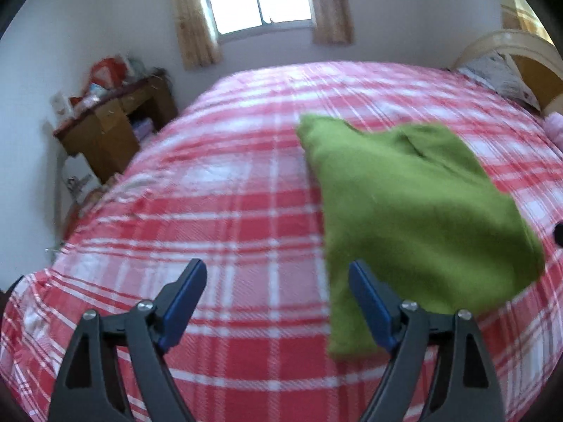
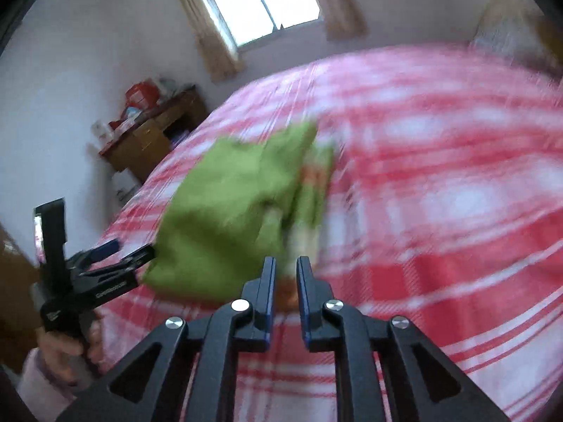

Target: Fold small clothes

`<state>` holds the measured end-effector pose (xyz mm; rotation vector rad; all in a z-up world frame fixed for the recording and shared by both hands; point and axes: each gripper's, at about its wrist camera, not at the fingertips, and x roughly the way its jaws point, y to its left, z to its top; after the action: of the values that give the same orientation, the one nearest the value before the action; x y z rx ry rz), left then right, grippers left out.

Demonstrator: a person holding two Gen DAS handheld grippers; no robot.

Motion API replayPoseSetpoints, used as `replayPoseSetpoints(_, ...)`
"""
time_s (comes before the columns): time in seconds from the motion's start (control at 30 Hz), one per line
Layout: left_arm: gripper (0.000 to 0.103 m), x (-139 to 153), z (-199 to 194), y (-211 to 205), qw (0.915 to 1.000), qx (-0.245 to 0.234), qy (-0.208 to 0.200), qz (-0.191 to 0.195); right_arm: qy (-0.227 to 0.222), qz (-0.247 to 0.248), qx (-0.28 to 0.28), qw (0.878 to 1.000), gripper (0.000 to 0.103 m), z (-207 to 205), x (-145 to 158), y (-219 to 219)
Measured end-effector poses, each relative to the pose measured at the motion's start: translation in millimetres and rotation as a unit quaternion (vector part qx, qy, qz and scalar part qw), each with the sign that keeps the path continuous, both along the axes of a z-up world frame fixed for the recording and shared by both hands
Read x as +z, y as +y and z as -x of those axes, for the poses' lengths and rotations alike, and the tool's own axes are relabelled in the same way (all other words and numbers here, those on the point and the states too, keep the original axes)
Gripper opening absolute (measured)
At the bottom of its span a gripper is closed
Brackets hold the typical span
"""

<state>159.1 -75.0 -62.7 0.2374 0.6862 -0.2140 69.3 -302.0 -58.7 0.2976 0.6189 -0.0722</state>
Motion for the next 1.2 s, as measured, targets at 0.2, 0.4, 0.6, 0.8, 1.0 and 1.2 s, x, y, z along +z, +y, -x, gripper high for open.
replayPoseSetpoints(0.2, 0.085, 11.8, -29.7, -9.8, 0.9996, 0.014, -0.005, 0.023, -0.014, 0.053, 0.051, 0.997, 0.011, -55.6, 15.0, 26.2)
replayPoseSetpoints(0.4, 0.085, 2.6, -56.9, -33.4, 0.9997, 0.014, 0.003, 0.021, 0.065, 0.054, 0.059, 0.995, 0.001, -105.2, -30.4, 16.4)
replayPoseSetpoints(0.6, 0.086, -18.2, -53.2, -24.5, 0.9989, 0.017, 0.008, 0.043, 0.061, -0.009, 0.063, 0.996, 0.0, -99.4, -36.1, -5.9)
replayPoseSetpoints(0.8, 0.086, 10.7, -71.3, -28.4, 0.999, 0.006, -0.006, 0.043, 0.024, 0.036, 0.06, 0.997, 0.0, -132.2, 3.4, -14.1)
replayPoseSetpoints(1.0, 0.085, -2.3, -119.4, -51.4, 0.999, 0.009, 0.032, 0.029, 0.075, 0.079, 0.073, 0.991, 0.0, -194.7, -18.4, -24.0)
replayPoseSetpoints(1.2, 0.085, -22.2, -125.4, -62.8, 0.9992, 0.01, 0.037, 0.009, 0.071, 0.075, 0.068, 0.992, 0.0, -206.5, -40.8, -32.0)
